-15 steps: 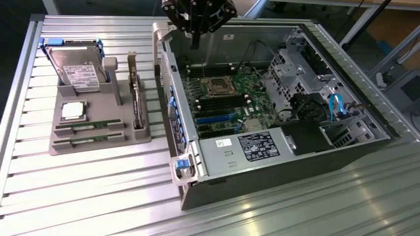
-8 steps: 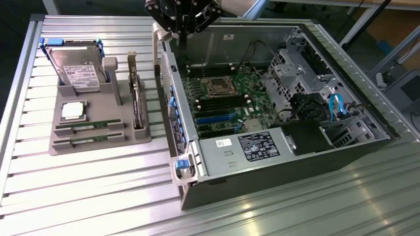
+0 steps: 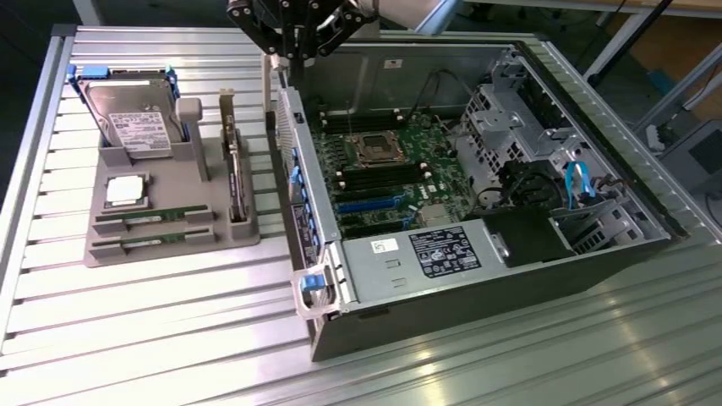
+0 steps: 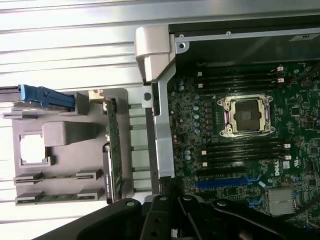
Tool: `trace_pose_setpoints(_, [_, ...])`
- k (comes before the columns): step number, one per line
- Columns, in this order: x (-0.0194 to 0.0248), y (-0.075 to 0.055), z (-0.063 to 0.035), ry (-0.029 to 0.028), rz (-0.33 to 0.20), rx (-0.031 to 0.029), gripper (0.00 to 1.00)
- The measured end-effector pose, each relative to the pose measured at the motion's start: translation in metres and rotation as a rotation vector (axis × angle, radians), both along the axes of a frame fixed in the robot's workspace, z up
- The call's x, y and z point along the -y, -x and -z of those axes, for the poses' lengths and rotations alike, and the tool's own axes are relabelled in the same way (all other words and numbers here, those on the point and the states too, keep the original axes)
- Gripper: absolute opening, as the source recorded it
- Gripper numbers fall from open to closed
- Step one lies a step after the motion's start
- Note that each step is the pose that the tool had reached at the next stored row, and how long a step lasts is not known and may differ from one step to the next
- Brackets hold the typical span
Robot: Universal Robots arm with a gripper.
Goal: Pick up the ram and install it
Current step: 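Reach for the ram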
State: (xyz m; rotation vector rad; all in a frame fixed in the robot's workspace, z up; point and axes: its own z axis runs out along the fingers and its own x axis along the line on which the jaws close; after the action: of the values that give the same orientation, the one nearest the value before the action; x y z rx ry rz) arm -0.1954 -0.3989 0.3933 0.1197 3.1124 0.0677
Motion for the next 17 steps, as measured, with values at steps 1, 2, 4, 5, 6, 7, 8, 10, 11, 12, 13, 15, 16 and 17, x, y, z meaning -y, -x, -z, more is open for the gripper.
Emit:
trace_pose_setpoints(1, [0.0000, 0.003, 0.0000, 0.0000, 0.000, 0.0000, 0.11])
trace_pose_setpoints(2, [0.0000, 0.005, 0.0000, 0.0000, 0.000, 0.0000, 0.11])
trace_pose_setpoints(4, [0.0000, 0.011, -0.0001, 0.0001, 0.000, -0.0001, 0.11])
trace_pose_setpoints(5, [0.0000, 0.015, -0.0001, 0.0001, 0.000, -0.0001, 0.11])
trace_pose_setpoints(6, [0.0000, 0.019, 0.0000, 0.0000, 0.000, 0.0000, 0.11])
trace_pose_setpoints(7, [0.0000, 0.023, 0.0000, 0.0000, 0.000, 0.0000, 0.11])
trace_pose_setpoints(8, [0.0000, 0.026, 0.0000, 0.0001, 0.000, 0.0000, 0.11])
trace_pose_setpoints(10, [0.0000, 0.031, 0.0000, 0.0000, 0.000, 0.0000, 0.11])
trace_pose_setpoints(11, [0.0000, 0.033, 0.0000, 0.0000, 0.000, 0.0000, 0.11])
trace_pose_setpoints(12, [0.0000, 0.035, -0.0001, 0.0001, 0.000, -0.0001, 0.11])
trace_pose_setpoints(13, [0.0000, 0.037, -0.0001, 0.0001, 0.000, -0.0003, 0.11])
trace_pose_setpoints(15, [0.0000, 0.041, 0.0000, 0.0001, 0.000, -0.0004, 0.11])
trace_pose_setpoints(16, [0.0000, 0.044, 0.0000, 0.0000, 0.000, -0.0004, 0.11])
trace_pose_setpoints(17, [0.0000, 0.045, 0.0000, 0.0000, 0.000, -0.0005, 0.11])
